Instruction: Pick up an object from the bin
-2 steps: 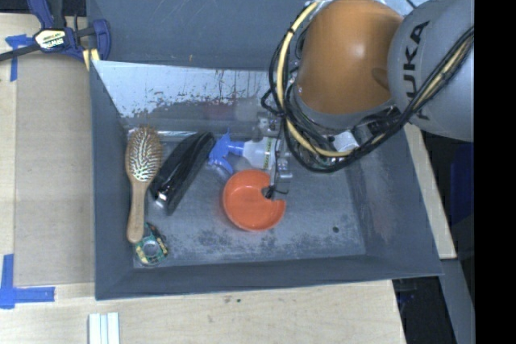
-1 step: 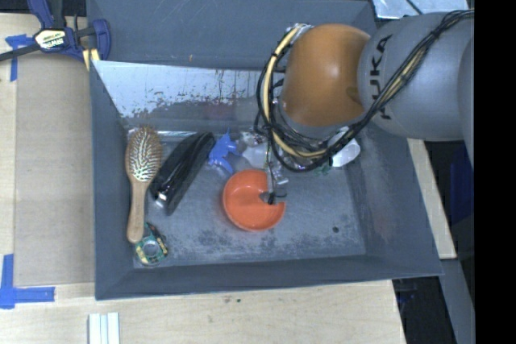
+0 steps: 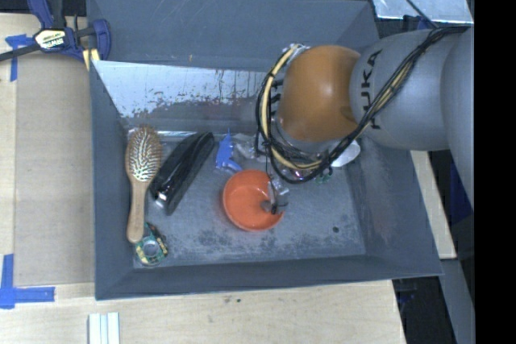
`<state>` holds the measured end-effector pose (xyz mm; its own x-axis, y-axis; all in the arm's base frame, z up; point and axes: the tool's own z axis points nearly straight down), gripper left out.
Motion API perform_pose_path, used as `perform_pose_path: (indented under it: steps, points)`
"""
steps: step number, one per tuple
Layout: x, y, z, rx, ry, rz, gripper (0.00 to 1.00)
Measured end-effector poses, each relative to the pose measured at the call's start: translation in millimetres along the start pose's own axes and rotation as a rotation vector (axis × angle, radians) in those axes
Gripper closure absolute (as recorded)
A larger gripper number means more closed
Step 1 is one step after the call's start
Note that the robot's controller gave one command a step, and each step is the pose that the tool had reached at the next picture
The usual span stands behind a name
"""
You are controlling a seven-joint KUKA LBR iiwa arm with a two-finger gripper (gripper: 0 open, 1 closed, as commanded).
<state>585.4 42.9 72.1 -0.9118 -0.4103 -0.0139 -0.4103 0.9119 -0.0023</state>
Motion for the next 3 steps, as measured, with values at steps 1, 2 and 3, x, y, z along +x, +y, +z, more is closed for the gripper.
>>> perform_pose_path:
  steps: [1,2,3]
  points:
    - [-11.9,21,-1,0.006,-0.008,-0.348,0.0]
    - [29.5,68,-1,0.004,-0.012,-0.326,0.0]
    - [6.6,66,0,0.014,-0.018,-0.775,1.0]
